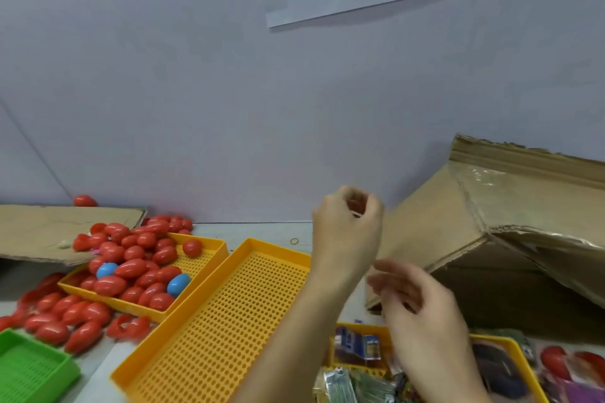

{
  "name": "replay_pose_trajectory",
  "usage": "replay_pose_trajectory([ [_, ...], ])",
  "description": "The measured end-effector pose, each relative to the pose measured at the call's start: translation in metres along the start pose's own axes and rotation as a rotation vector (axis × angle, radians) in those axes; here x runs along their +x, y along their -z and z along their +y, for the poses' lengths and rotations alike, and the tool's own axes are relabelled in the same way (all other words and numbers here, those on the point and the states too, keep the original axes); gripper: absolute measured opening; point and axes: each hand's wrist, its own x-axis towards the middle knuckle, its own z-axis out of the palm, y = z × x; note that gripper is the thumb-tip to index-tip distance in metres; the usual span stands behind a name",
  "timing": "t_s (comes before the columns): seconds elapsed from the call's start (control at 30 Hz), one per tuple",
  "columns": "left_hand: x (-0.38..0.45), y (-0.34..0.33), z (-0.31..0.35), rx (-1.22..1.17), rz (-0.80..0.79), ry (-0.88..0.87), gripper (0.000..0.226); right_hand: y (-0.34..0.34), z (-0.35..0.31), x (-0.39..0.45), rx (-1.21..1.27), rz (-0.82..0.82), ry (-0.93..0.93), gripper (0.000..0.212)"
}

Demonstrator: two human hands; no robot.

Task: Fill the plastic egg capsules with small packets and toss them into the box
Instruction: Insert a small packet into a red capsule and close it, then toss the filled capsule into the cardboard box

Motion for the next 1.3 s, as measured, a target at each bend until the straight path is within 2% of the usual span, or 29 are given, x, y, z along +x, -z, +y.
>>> replay_pose_trajectory([
  [0.07, 0.011, 0.028, -0.032, 0.289, -0.033, 0.014, 0.015, 0.012, 0.009, 0.001, -0.094, 0.061, 0.057, 0.035],
  [0.13, 0.024, 0.060, -0.064, 0.583, -0.028, 0.038, 0.011, 0.005, 0.007, -0.001, -0.126, 0.014, 0.067, 0.035],
  [0.23, 0.047, 0.109, -0.101, 0.828, 0.088, 0.136, 0.012, 0.008, 0.018, 0.007, -0.063, 0.036, 0.058, 0.036],
  [0.33, 0.067, 0.147, -0.129, 0.935, 0.115, 0.274, 0.021, 0.006, 0.019, 0.008, -0.091, 0.037, 0.073, 0.037],
  [0.53, 0.082, 0.172, -0.162, 1.047, -0.031, 0.390, 0.020, 0.005, 0.017, 0.007, -0.105, 0.070, 0.068, 0.037],
  [0.73, 0.087, 0.172, -0.176, 1.075, -0.002, 0.317, 0.019, 0.006, 0.015, 0.005, -0.107, 0.079, 0.073, 0.034],
  [0.87, 0.071, 0.169, -0.157, 1.188, 0.035, 0.260, 0.013, 0.006, 0.015, 0.004, -0.102, 0.063, 0.085, 0.035],
  [0.97, 0.060, 0.158, -0.133, 1.033, 0.080, 0.186, 0.008, 0.008, 0.015, 0.004, -0.102, 0.033, 0.084, 0.036],
  [1.1, 0.032, 0.123, -0.087, 0.569, 0.072, 0.101, 0.007, 0.009, 0.015, 0.004, -0.093, 0.013, 0.083, 0.035],
  [1.2, 0.003, 0.088, -0.053, 0.231, 0.037, 0.166, 0.007, 0.008, 0.016, 0.005, -0.115, 0.015, 0.086, 0.034],
  [1.3, -0.025, 0.056, -0.030, -0.154, -0.036, 0.317, 0.013, 0.008, 0.017, 0.004, -0.123, 0.021, 0.083, 0.034],
])
